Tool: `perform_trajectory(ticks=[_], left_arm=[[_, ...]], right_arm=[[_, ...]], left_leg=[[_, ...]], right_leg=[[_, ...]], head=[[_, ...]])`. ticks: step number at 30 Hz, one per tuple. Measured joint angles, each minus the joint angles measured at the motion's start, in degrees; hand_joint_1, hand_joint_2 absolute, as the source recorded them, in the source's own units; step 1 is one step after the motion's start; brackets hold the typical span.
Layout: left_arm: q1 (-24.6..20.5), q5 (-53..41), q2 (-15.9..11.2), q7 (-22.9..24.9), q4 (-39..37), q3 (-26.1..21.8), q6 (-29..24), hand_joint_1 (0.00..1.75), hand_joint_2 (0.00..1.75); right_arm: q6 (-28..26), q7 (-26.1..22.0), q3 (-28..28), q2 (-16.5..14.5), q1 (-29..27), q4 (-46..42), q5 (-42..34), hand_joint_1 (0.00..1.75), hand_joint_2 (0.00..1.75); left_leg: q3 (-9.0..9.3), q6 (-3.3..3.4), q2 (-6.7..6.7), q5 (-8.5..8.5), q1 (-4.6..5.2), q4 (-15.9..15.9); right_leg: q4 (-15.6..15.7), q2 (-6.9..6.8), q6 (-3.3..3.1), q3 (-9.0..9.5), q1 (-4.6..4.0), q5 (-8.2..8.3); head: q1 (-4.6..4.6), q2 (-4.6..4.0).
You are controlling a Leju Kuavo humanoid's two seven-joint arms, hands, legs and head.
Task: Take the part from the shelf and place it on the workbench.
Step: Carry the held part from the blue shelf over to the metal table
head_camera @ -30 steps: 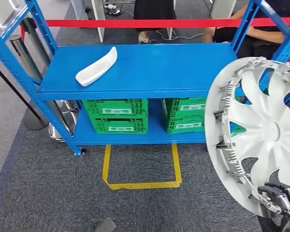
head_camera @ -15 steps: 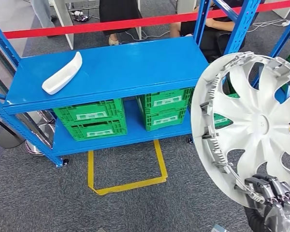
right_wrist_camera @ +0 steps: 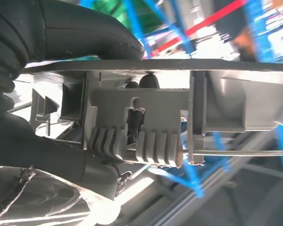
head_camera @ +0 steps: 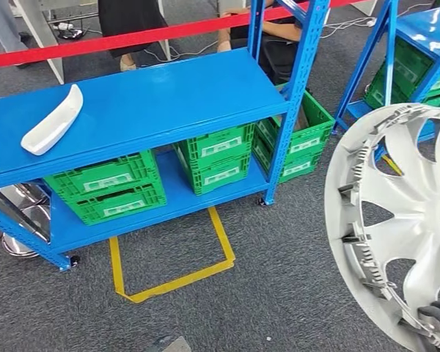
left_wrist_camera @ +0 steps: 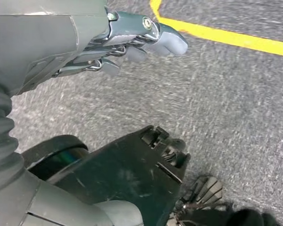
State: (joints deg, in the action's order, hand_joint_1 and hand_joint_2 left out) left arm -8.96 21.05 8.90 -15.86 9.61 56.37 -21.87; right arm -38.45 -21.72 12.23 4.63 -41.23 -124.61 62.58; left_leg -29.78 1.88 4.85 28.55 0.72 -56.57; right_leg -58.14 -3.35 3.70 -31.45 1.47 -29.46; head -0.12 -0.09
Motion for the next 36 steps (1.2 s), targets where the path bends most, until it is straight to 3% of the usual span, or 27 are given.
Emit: perform_trajectory(ticks=[1,3,5,6,8,10,11,12,15,17,19,20,21,23,25,26,27,29,31,32,34,36], left_arm=[[-0.1,0.0,-0.1,0.0,0.0,0.1,0.0,0.00,1.75],[-0.2,0.0,-0.1,-0.1,0.0,0.3,0.0,0.00,1.75],[-0.3,0.0,-0.1,-0.1,0.0,0.4,0.0,0.00,1.75],[-0.3,0.0,-0.1,-0.1,0.0,0.4,0.0,0.00,1.75],[-0.2,0.0,-0.1,-0.1,0.0,0.5,-0.1,0.00,1.75],[-0.2,0.0,-0.2,0.0,0.0,0.5,-0.2,0.00,1.75],[-0.1,0.2,-0.2,0.1,0.0,0.5,-0.4,0.00,1.75],[-0.1,0.4,-0.3,0.3,0.0,0.5,-0.5,0.00,1.75],[-0.1,1.3,-1.0,1.2,0.0,0.5,-1.1,0.00,1.75],[-0.1,1.9,-1.5,1.2,0.0,0.4,-1.5,0.00,1.75],[-0.3,2.5,-1.7,0.5,0.0,0.2,-1.8,0.00,1.75],[-0.4,2.7,-1.7,0.1,0.0,0.1,-1.9,0.00,1.75],[-0.4,2.8,-1.6,-0.3,0.1,-0.1,-1.9,0.00,1.75],[-0.3,2.8,-1.4,-0.8,0.1,-0.3,-1.8,0.00,1.75],[-0.2,2.9,-1.4,-1.0,0.1,-0.3,-1.8,0.00,1.75],[-0.1,2.9,-1.4,-1.0,0.1,-0.4,-1.8,0.00,1.75],[-0.1,2.9,-1.3,-1.0,0.1,-0.5,-1.8,0.00,1.75],[-0.2,3.0,-1.3,-1.0,0.1,-0.6,-1.8,0.00,1.75],[-0.2,3.0,-1.3,-1.0,0.1,-0.7,-1.9,0.00,1.75],[-0.2,3.0,-1.3,-1.0,0.1,-0.7,-1.8,0.00,1.75],[-0.2,3.1,-1.3,-1.0,0.1,-0.8,-1.7,0.00,1.75],[-0.2,3.2,-1.3,-1.0,0.1,-0.8,-1.6,0.00,1.75]], right_arm=[[0.0,-0.1,0.7,-0.3,-0.1,-0.1,-0.2,1.75,1.75],[0.0,-0.1,1.8,-0.9,-0.5,-0.2,-0.5,1.75,1.75],[0.0,-0.1,2.5,-1.5,-0.9,-0.2,-0.6,1.75,1.75],[0.0,-0.2,2.7,-1.7,-1.0,-0.3,-0.7,1.75,1.75],[0.0,-0.2,3.0,-1.9,-1.0,-0.4,-0.7,1.75,1.75],[0.0,-0.7,3.3,-2.2,-0.9,-0.4,-1.1,1.75,1.75],[0.0,-1.2,3.6,-2.5,-0.9,-0.4,-1.5,1.75,1.75],[0.0,-1.9,3.8,-2.8,-0.7,-0.4,-2.2,1.75,1.75],[0.0,-4.4,5.0,-3.9,0.5,-0.4,-3.9,1.75,1.75],[0.0,-5.6,6.2,-4.5,1.2,-0.4,-4.7,1.75,1.75],[0.2,-6.4,7.6,-4.9,1.2,-0.4,-5.6,1.75,1.75],[0.3,-6.7,8.3,-5.1,1.2,-0.5,-6.1,1.75,1.75],[0.4,-7.1,9.1,-5.2,1.3,-0.5,-6.6,1.75,1.75],[0.5,-7.8,10.5,-5.4,1.9,-0.6,-7.2,1.75,1.75],[0.8,-8.4,11.4,-5.6,2.2,-0.6,-7.6,1.75,1.75],[0.9,-8.7,11.9,-5.7,2.2,-0.6,-7.7,1.75,1.75],[1.1,-9.0,12.4,-5.9,2.2,-0.6,-7.8,1.75,1.75],[1.4,-9.5,13.4,-6.2,2.4,-0.7,-8.1,1.75,1.75],[1.7,-10.0,14.1,-6.5,2.7,-0.7,-8.2,1.75,1.75],[2.0,-10.4,14.5,-6.8,2.8,-0.8,-8.3,1.75,1.75],[2.8,-11.7,15.7,-7.8,3.0,-0.8,-8.5,1.75,1.75],[4.3,-13.7,17.4,-9.0,3.3,-0.8,-8.8,1.75,1.75]], left_leg=[[0.00,-0.33,0.42,0.18,0.14,-0.3],[0.09,-0.82,1.28,0.26,0.21,-0.6],[-0.24,-1.46,0.20,1.50,-0.06,-1.7],[-0.95,-1.79,-1.06,3.10,-0.23,-3.6],[-3.59,-2.21,-3.53,7.41,-0.49,-10.6],[-5.74,-2.13,-4.20,9.56,-0.53,-16.5],[-5.61,-1.89,-4.34,8.92,-0.49,-16.6],[-4.49,-1.49,-4.64,7.23,-0.43,-14.4],[0.45,0.30,-7.87,1.88,-0.18,-3.7],[1.40,0.89,-9.02,1.40,-0.03,-1.1],[1.36,0.89,-7.95,1.07,-0.09,-0.2],[1.35,0.90,-7.37,0.78,-0.21,0.3],[1.29,0.94,-6.66,0.44,-0.35,0.7],[1.11,1.08,-5.11,0.14,-0.37,1.0],[0.85,1.11,-3.29,0.12,-0.30,0.9],[0.73,1.07,-2.43,0.14,-0.29,0.8],[0.64,0.98,-1.64,0.19,-0.30,0.7],[0.58,0.56,-0.32,0.48,-0.24,0.3],[0.55,-0.03,0.72,0.83,0.06,-0.3],[0.51,-0.30,1.17,0.90,0.20,-0.5],[0.50,-0.74,1.86,1.00,0.20,-0.7],[-0.14,-1.37,-0.07,2.64,-0.08,-2.5]], right_leg=[[0.9,-0.37,-0.43,0.54,-0.13,-0.05],[0.8,0.66,-1.48,0.27,-0.26,0.20],[0.8,1.70,-2.25,-0.12,-0.14,0.63],[0.9,2.23,-2.63,-0.30,-0.05,0.87],[0.8,3.39,-3.09,-0.77,-0.08,1.26],[0.8,4.75,-3.24,-1.21,-0.27,1.60],[0.8,5.45,-3.26,-1.34,-0.39,1.75],[0.8,6.17,-3.25,-1.41,-0.54,1.90],[0.7,8.21,-2.99,-1.72,-0.81,2.41],[0.7,9.40,-2.36,-2.33,-0.61,2.88],[0.7,9.88,-1.61,-3.12,-0.45,3.26],[0.2,8.91,-1.36,-3.68,-0.48,2.83],[-1.3,7.50,-1.16,-4.56,-0.52,1.75],[-7.3,4.57,-0.76,-7.24,-0.45,-2.00],[-13.3,3.81,-0.21,-9.43,-0.27,-4.58],[-13.9,3.61,0.04,-9.23,-0.17,-4.47],[-12.2,3.31,0.22,-7.86,-0.08,-3.42],[-4.8,1.50,0.36,-3.01,-0.07,-0.76],[0.3,0.11,-0.25,0.16,-0.26,0.32],[0.9,0.02,-0.68,0.44,-0.41,0.20],[0.9,1.11,-1.51,0.14,-0.37,0.57],[1.0,2.08,-2.19,-0.13,-0.17,0.94]], head=[[-0.05,0.00],[-0.16,0.00],[-0.21,0.00],[-0.26,0.00],[-0.32,0.00],[-0.29,0.00],[-0.28,0.00],[-0.28,0.00],[-0.24,0.00],[-0.35,0.00],[-0.45,0.00],[-0.34,0.00],[-0.20,0.00],[0.02,0.00],[0.01,0.00],[0.02,0.00],[0.02,0.00],[0.07,0.00],[-0.04,0.01],[-0.08,0.01],[-0.15,0.01],[-0.22,0.00]])
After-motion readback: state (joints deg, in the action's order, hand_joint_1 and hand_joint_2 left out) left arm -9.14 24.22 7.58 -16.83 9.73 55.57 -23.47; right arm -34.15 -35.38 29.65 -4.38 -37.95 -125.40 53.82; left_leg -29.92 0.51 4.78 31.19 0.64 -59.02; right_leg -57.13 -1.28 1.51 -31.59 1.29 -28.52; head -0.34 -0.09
